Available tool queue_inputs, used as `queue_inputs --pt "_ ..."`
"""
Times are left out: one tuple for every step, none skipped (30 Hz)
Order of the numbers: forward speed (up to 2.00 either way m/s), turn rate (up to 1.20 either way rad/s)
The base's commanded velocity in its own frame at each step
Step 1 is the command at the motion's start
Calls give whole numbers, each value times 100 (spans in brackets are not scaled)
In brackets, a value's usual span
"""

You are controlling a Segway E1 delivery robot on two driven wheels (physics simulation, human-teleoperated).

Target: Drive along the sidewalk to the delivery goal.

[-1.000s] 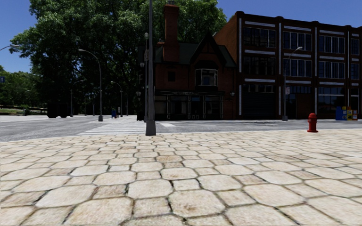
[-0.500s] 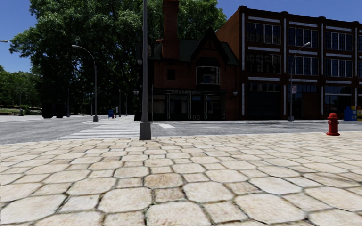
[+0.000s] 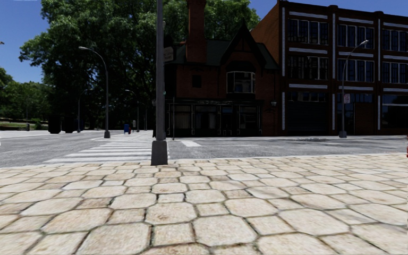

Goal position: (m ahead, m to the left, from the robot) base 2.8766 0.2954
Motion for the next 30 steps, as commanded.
queue_inputs --pt "200 26" --pt "200 26" --pt "200 26" --pt "200 26" --pt "200 27" --pt "200 27" --pt "200 33" --pt "200 36" --pt "200 36" --pt "200 37" --pt "200 37" --pt "200 37" --pt "200 35" --pt "200 26" --pt "200 26" --pt "200 25" --pt "200 24" --pt "200 24" --pt "200 24" --pt "200 24" --pt "200 24" --pt "200 24" --pt "200 24" --pt "200 24" --pt "193 24" --pt "176 24" --pt "161 24" --pt "145 24" --pt "145 24" --pt "132 24"
